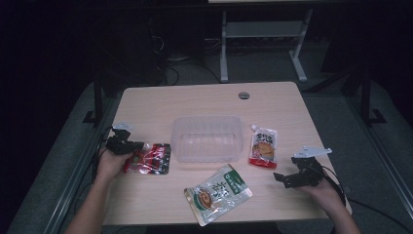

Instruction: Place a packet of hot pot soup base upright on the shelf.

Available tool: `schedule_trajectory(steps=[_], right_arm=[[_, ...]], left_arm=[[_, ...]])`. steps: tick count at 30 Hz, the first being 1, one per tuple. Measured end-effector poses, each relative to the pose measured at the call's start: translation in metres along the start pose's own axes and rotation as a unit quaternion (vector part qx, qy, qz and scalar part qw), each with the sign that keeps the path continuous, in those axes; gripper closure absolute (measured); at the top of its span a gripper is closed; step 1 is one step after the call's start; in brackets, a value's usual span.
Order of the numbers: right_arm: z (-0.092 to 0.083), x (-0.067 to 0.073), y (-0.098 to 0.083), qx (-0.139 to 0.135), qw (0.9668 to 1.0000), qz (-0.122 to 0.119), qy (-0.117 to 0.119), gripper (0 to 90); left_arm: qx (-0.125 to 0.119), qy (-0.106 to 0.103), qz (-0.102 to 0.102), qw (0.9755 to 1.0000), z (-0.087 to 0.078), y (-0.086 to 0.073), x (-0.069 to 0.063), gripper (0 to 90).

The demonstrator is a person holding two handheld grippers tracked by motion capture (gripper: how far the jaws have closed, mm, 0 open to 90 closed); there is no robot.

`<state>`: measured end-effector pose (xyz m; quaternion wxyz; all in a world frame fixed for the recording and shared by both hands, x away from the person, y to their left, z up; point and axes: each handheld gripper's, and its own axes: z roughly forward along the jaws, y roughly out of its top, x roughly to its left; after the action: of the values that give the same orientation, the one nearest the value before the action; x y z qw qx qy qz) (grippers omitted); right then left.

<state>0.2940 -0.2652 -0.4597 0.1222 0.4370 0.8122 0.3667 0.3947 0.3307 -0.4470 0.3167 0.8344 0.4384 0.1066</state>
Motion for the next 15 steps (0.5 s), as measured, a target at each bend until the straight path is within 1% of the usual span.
schedule_trajectory(steps=[2, 3, 5, 10, 12, 15], right_arm=[[0.000, 0.000, 0.000, 0.000, 1.0000, 0.000, 0.000, 2.4], [0.000, 0.000, 0.000, 0.000, 1.0000, 0.000, 0.000, 2.3], [0.000, 0.001, 0.000, 0.000, 1.0000, 0.000, 0.000, 2.3], [0.000, 0.002, 0.001, 0.001, 1.0000, -0.001, 0.000, 2.3], [0.001, 0.002, 0.001, 0.000, 1.0000, -0.005, 0.001, 2.3], [0.001, 0.002, 0.001, 0.001, 1.0000, -0.006, 0.001, 2.3]], left_arm=[[0.003, -0.001, 0.001, 1.0000, -0.004, -0.004, -0.005, 89.8], [0.006, -0.004, 0.007, 1.0000, -0.006, -0.006, -0.006, 89.8], [0.010, -0.012, 0.003, 0.9999, -0.010, -0.012, -0.011, 89.8], [0.016, -0.026, 0.007, 0.9995, -0.018, -0.023, -0.021, 89.8], [0.017, -0.028, 0.004, 0.9995, -0.021, -0.027, -0.026, 89.8], [0.018, -0.038, 0.002, 0.9991, -0.027, -0.036, -0.032, 89.8]])
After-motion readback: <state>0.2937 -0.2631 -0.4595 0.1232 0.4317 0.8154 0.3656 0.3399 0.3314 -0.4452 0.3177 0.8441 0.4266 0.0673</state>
